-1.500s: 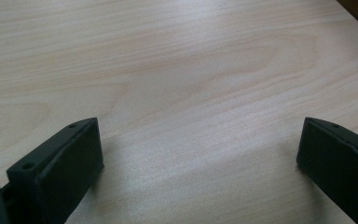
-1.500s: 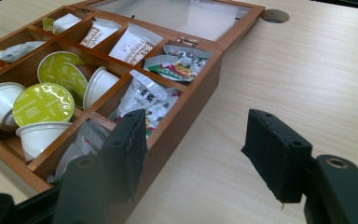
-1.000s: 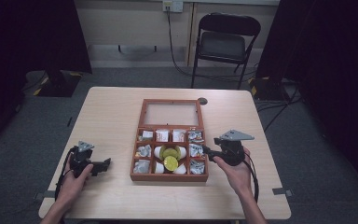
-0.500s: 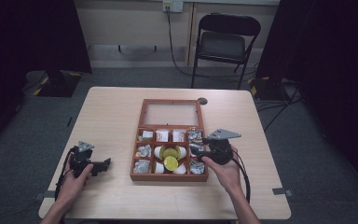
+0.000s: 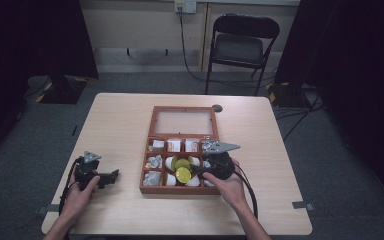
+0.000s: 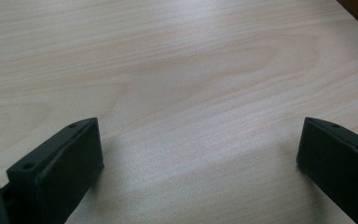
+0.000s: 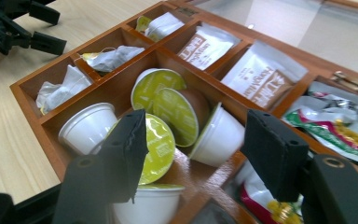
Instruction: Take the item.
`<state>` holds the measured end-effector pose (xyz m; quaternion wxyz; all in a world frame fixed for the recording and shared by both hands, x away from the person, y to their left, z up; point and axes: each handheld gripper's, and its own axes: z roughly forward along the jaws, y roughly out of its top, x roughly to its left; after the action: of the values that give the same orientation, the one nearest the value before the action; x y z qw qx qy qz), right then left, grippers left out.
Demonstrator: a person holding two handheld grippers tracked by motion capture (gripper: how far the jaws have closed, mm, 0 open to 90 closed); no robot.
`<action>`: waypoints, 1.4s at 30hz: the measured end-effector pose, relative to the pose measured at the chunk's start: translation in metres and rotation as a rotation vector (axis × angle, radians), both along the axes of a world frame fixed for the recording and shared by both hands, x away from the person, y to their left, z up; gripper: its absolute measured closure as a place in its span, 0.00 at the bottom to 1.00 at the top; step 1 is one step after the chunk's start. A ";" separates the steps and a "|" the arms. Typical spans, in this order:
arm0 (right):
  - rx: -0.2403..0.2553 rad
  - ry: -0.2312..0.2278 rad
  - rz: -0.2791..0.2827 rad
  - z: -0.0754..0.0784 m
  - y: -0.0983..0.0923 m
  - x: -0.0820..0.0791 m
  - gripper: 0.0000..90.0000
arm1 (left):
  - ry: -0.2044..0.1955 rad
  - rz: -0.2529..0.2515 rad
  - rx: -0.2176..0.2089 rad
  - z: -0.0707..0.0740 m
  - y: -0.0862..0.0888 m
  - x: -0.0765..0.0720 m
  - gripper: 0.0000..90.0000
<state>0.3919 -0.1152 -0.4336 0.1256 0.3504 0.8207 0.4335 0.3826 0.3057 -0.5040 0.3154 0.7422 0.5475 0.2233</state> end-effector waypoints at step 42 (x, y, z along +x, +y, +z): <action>-0.121 0.090 0.150 -0.024 0.050 0.006 0.39 | -0.001 0.002 0.001 0.000 0.000 0.000 0.00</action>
<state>0.3979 -0.0655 -0.4576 0.0770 0.2989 0.8741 0.3750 0.3827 0.3055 -0.5040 0.3150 0.7419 0.5478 0.2241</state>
